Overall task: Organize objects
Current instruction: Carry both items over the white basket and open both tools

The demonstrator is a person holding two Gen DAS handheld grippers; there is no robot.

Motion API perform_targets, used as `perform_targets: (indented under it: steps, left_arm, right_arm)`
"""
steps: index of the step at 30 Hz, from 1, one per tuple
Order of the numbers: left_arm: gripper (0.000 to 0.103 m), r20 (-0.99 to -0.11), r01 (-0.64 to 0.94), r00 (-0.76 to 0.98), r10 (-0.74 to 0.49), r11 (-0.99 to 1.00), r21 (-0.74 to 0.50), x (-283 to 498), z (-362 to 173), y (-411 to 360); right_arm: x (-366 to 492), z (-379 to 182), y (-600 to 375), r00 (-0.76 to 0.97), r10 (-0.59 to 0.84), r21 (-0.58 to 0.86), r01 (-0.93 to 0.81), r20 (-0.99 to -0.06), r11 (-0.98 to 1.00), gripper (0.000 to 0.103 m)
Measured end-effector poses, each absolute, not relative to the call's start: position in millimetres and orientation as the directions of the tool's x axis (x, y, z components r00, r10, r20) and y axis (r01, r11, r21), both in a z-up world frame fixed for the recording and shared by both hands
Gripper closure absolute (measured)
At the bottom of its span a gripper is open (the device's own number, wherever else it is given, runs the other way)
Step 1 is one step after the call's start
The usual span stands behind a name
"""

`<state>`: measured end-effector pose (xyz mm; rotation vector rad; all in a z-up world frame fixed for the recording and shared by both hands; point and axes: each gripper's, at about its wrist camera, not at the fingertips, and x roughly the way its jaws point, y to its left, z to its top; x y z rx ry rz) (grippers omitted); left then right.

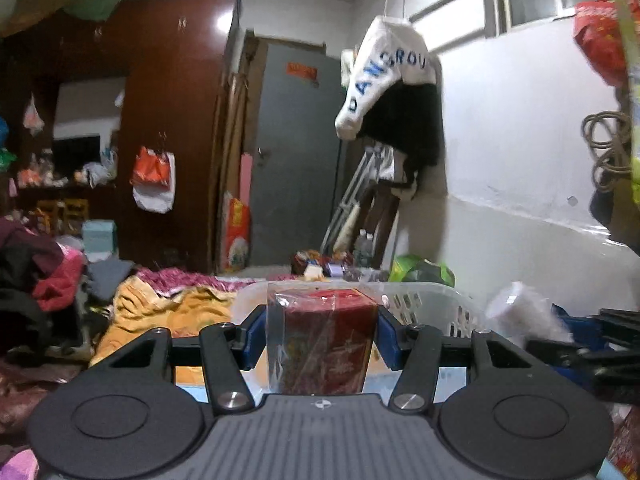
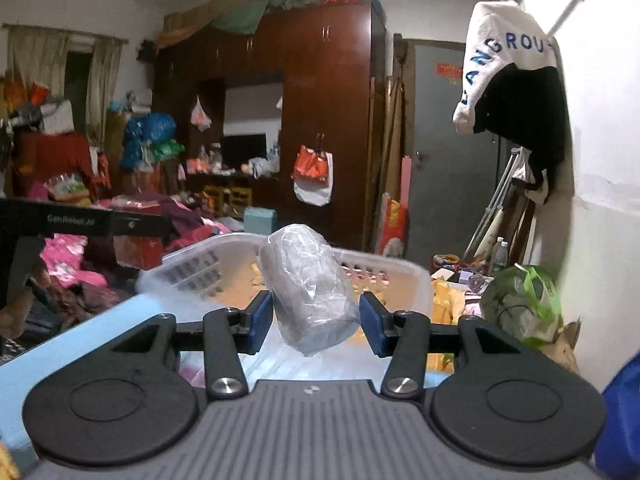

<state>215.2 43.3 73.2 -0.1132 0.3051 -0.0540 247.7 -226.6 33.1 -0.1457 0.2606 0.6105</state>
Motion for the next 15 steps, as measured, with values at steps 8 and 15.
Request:
perform_targets:
  steps: [8,15]
  left_arm:
    - [0.000,-0.259,0.021,0.965,-0.038,0.998,-0.067,228.6,58.4,38.0]
    - [0.000,-0.236,-0.014,0.972,-0.012,0.994,-0.108,140.7,25.0,67.8]
  right_arm:
    - [262.3,15.3,-221.2,0.794,0.532,-0.044,-0.567,-0.293,0.822,0.016]
    - [163.5,-27.9,-284.3,0.807,0.544,-0.034,-0.565,-0.230,0.824,0.000]
